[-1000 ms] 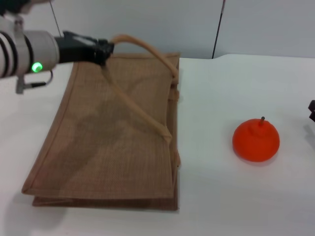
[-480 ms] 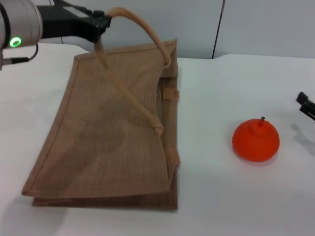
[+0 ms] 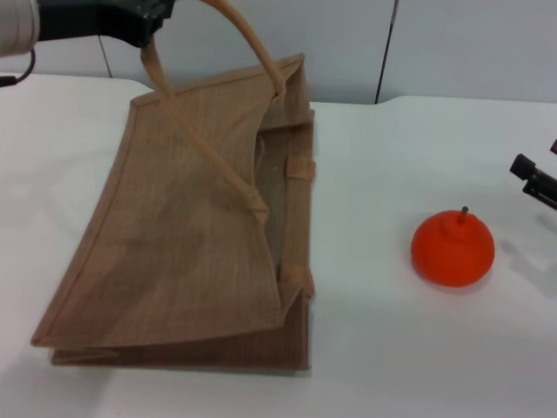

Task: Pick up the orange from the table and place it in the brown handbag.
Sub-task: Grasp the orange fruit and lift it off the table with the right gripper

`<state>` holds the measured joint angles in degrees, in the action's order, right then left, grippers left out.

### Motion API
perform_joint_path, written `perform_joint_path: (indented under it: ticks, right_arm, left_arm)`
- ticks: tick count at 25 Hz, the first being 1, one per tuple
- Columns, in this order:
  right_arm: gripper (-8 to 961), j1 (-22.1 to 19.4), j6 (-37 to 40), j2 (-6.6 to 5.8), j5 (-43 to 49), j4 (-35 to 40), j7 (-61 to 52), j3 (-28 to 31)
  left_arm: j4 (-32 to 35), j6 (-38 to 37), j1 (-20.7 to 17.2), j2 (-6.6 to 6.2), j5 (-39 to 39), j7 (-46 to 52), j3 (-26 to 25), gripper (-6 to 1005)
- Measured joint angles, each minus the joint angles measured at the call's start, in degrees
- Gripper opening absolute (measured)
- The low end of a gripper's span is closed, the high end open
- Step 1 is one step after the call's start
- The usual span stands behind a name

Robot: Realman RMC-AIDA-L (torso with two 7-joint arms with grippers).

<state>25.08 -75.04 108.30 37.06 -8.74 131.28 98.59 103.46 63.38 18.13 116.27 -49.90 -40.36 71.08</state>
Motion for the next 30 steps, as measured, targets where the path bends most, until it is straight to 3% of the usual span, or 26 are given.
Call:
perform_joint_path:
  ticks: [6,11,22,30]
  right_arm:
    - [884,0.6,-1.9,-1.22,7.2,-0.4,-4.7,0.0]
    - [884,1.9,-2.0,-1.5,11.8,-0.6,-7.2,-0.1]
    - [885,3.6,0.3,-1.0,15.8,-0.2,-8.9,-0.2]
    - [885,4.3,3.3,0.27,19.1,0.0,-9.0,-0.3]
  left_arm:
    - [0.5,0.3,0.0,0.02,-0.1,-0.8,-0.5,126]
    - [0.9,0.4,0.2,0.03,0.1,-0.8,-0.8,126]
    - [1.0,0.4,0.4,0.09,0.2,-1.3,-0.9,126]
    - [1.0,0.4,0.1,0.12,0.2,-1.9,-0.9,126]
